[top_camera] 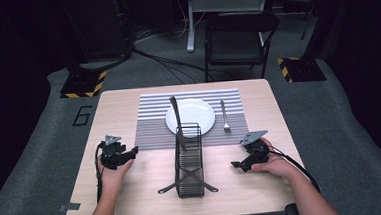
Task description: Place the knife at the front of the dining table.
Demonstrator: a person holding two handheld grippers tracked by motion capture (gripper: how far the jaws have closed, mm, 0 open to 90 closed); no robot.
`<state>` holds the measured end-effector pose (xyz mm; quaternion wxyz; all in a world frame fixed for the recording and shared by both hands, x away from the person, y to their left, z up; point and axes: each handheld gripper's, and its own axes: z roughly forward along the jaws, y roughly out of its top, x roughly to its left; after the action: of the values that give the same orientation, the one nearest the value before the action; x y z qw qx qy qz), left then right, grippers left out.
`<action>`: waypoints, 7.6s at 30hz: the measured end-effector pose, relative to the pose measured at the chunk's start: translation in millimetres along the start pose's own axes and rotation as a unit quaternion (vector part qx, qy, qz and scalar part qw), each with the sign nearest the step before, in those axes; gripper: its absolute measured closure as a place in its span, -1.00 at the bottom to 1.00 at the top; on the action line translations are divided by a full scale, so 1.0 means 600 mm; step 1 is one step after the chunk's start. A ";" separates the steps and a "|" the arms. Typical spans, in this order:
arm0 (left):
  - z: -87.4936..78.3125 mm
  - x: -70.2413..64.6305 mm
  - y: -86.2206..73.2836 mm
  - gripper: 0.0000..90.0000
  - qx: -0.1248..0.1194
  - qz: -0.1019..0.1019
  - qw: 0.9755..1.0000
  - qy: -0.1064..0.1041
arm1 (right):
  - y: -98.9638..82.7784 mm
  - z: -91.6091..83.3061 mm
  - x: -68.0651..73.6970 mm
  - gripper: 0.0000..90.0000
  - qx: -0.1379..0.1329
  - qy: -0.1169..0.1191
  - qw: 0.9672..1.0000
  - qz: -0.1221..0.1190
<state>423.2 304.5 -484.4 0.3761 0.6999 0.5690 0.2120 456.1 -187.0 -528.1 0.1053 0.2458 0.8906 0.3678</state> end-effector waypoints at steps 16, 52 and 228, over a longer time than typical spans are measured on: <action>-0.015 -0.058 0.041 0.02 0.001 0.020 1.000 -0.015 | 0.000 -0.001 0.001 -1.00 0.003 0.001 1.000 0.002; -0.067 -0.166 0.157 0.01 -0.020 0.093 0.992 -0.085 | 0.000 -0.001 0.001 -1.00 0.003 0.000 1.000 0.003; 0.011 -0.090 0.220 0.84 -0.082 0.073 0.993 -0.030 | 0.000 -0.001 0.001 -1.00 0.003 0.001 1.000 0.003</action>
<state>497.8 241.6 -380.3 0.4325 0.7123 0.4856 0.2643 455.4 -187.1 -528.0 0.1028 0.2484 0.8910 0.3658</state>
